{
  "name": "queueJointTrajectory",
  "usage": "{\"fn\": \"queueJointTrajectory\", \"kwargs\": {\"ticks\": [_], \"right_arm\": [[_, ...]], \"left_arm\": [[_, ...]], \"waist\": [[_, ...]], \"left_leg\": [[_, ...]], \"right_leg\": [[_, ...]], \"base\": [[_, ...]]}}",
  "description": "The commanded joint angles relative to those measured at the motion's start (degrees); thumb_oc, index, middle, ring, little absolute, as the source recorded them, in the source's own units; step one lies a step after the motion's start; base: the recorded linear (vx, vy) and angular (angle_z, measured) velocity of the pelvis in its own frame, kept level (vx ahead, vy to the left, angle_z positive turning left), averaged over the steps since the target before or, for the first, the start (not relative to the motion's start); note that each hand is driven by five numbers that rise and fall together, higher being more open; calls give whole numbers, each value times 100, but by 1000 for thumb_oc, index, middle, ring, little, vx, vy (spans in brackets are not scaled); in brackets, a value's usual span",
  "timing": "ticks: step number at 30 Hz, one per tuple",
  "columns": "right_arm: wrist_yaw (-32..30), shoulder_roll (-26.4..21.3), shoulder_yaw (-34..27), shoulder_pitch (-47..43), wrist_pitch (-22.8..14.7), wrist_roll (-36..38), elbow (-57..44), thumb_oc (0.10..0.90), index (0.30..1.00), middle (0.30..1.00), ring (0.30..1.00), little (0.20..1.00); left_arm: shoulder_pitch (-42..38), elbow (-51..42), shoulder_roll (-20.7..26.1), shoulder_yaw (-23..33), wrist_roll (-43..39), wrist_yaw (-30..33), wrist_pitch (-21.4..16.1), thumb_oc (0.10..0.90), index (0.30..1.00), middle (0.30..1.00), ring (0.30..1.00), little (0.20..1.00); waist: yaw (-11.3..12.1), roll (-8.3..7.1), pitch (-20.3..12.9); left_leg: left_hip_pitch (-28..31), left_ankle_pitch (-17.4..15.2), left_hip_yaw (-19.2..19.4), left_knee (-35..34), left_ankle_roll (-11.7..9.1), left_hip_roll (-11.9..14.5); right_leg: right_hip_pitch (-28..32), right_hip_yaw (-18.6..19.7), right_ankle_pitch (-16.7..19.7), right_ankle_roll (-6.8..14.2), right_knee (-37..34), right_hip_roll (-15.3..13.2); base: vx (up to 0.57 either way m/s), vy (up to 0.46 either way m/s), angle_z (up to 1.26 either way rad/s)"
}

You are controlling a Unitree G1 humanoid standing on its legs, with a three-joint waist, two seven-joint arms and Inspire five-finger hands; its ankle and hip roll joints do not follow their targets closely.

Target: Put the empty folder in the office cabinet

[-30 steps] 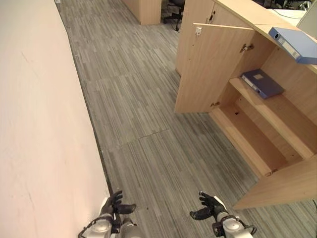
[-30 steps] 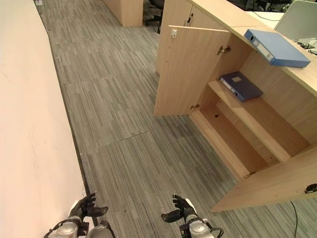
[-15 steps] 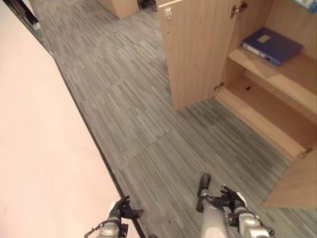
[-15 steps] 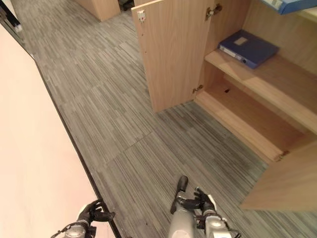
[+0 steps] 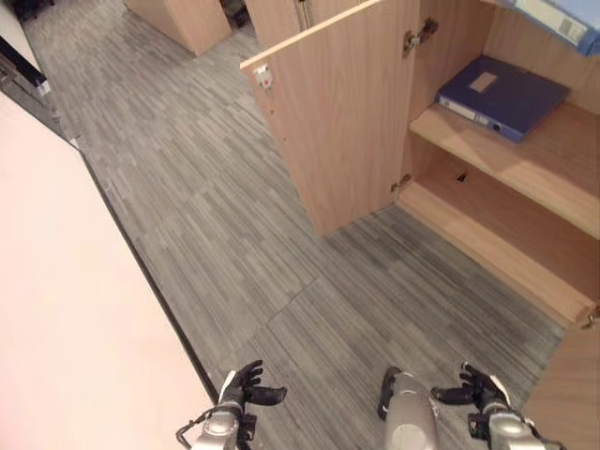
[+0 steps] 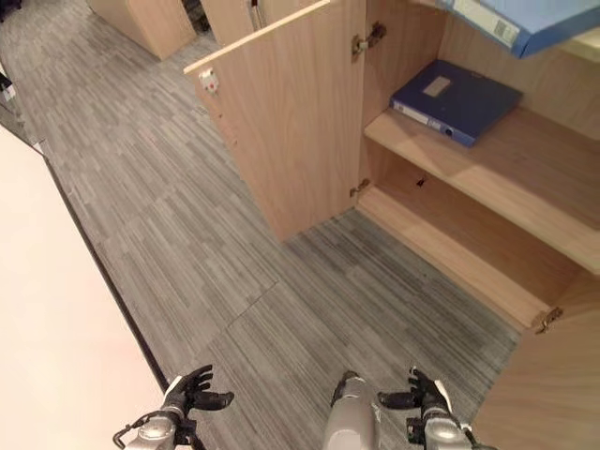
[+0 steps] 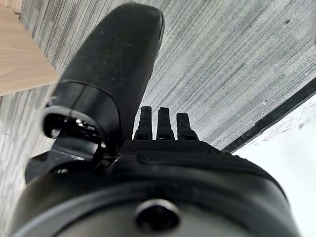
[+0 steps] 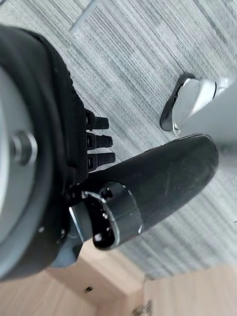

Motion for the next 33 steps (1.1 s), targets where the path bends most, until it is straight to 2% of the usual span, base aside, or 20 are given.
{"fn": "queueJointTrajectory", "kwargs": {"ticks": [1,2,3,5,7,8,9,10,11,12,13,14,17,23,26,27,28,30,31,33], "right_arm": [[-37,-190,-59,-66,-227,-180,-378,800,900,900,900,900],[-27,-176,-31,-132,-215,-174,-422,800,900,900,900,900],[-28,-177,-32,-129,-213,-174,-424,800,900,900,900,900],[-18,-186,4,-174,-236,-182,-480,800,900,900,900,900],[-2,-155,126,-267,-248,-229,-560,800,900,900,900,900],[8,-144,232,-318,-269,-270,-634,800,900,900,900,900],[10,-73,389,-357,-298,-365,-643,800,900,900,900,900],[5,-29,468,-409,-301,-401,-628,800,900,900,900,900],[5,-28,468,-414,-302,-401,-627,800,900,900,900,900],[6,77,561,-492,-323,-418,-588,800,900,900,900,900],[5,81,563,-494,-323,-418,-587,800,900,900,900,900],[50,154,666,-479,-336,-509,-575,800,900,900,900,900],[73,218,731,-445,-338,-589,-568,800,900,900,900,900],[90,408,751,-494,-266,-596,-434,800,900,900,900,900],[108,464,767,-546,-235,-609,-353,800,900,900,900,900],[97,532,744,-578,-240,-609,-300,800,900,900,900,900],[97,533,744,-579,-241,-609,-298,800,900,900,900,900],[125,607,708,-625,-231,-590,-357,800,900,900,900,900],[125,607,708,-630,-231,-590,-357,800,900,900,900,900],[118,644,712,-668,-248,-615,-386,800,900,900,900,900]], "left_arm": [[-269,-429,324,-307,78,63,-268,800,900,900,900,900],[-286,-483,278,-343,87,51,-257,800,900,900,900,900],[-285,-484,278,-345,87,51,-256,800,900,900,900,900],[-272,-500,255,-372,95,24,-241,800,900,900,900,900],[-228,-491,246,-368,146,35,-224,800,900,900,900,900],[-189,-465,250,-364,147,62,-235,800,900,900,900,900],[-135,-447,217,-378,107,113,-264,800,900,900,900,900],[-129,-383,201,-375,86,147,-285,800,900,900,900,900],[-133,-381,201,-374,86,148,-287,800,900,900,900,900],[-198,-223,205,-389,106,165,-294,800,900,900,900,900],[-201,-216,208,-388,106,165,-298,800,900,900,900,900],[-194,-129,251,-350,217,151,-270,800,900,900,900,900],[-147,-80,286,-329,298,153,-267,800,900,900,900,900],[-225,32,487,-341,447,180,-203,800,900,900,900,900],[-248,50,529,-267,384,205,-185,800,900,900,900,900],[-275,116,562,-221,354,226,-184,800,900,900,900,900],[-278,119,562,-221,353,226,-186,800,900,900,900,900],[-226,67,629,-232,381,205,-163,800,900,900,900,900],[-230,67,628,-229,382,205,-162,800,900,900,900,900],[-224,114,663,-250,461,221,-139,800,900,900,900,900]], "waist": [[-12,-352,-117],[68,-353,-159],[81,-345,-157],[168,-323,-196],[285,-257,-242],[414,-191,-241],[629,-161,-268],[712,-174,-253],[720,-171,-259],[770,-195,-247],[786,-208,-238],[798,-215,-285],[862,-260,-332],[733,-417,-435],[744,-434,-421],[767,-410,-399],[771,-413,-402],[762,-348,-294],[778,-329,-319],[724,-208,-284]], "left_leg": [[-587,-1883,253,1352,-1032,-51],[-885,-1901,287,1123,-979,32],[-879,-1909,296,1131,-982,45],[-1102,-1952,299,601,-929,105],[-1317,-1940,176,-629,-805,68],[-1454,-2023,-175,-1353,-740,-99],[-1488,-2001,-844,-2517,-683,-397],[-1555,-1903,-1123,-2743,-691,-462],[-1563,-1885,-1115,-2755,-690,-457],[-1710,-1857,-1238,-2841,-696,-569],[-1691,-1873,-1215,-2837,-695,-575],[-1601,-1982,-1118,-2950,-627,-646],[-1445,-2072,-1141,-3051,-521,-768],[-1029,-2384,-667,-3217,-186,-1045],[-946,-2494,-505,-3198,-106,-1090],[-876,-2592,-377,-3206,-46,-1100],[-880,-2595,-373,-3205,-44,-1103],[-625,-2716,-145,-3319,49,-1097],[-665,-2703,-131,-3309,41,-1067],[-471,-2778,20,-3407,70,-1016]], "right_leg": [[774,-117,1026,659,-2368,-46],[1016,132,920,678,-2545,130],[1018,142,923,676,-2551,143],[1301,368,868,761,-2736,304],[1501,703,853,947,-2861,406],[1614,885,809,1056,-2904,473],[1823,1358,715,1211,-2956,556],[1902,1596,680,1242,-2985,611],[1885,1604,696,1239,-2988,617],[1928,1936,634,1214,-2994,720],[1933,1956,619,1217,-2984,708],[1963,2160,563,1196,-2965,812],[2024,2343,472,1213,-2873,845],[1734,2666,314,1315,-2218,900],[1532,2718,340,1397,-1957,913],[1327,2540,382,1507,-1686,893],[1312,2545,372,1509,-1666,891],[814,1838,602,1869,-663,663],[785,1845,648,1854,-699,695],[456,1275,897,2003,17,520]], "base": [[389,-63,-65],[393,-64,-38],[408,-1,-58],[403,55,-82],[497,212,-94],[680,332,-105],[665,256,-154],[450,155,-201],[323,32,-210],[200,15,-169],[412,79,-174],[217,68,-138],[237,72,-102],[179,100,-37],[54,81,-67],[28,83,-70],[42,125,-70],[36,106,-64],[17,52,-58],[78,62,-63]]}}
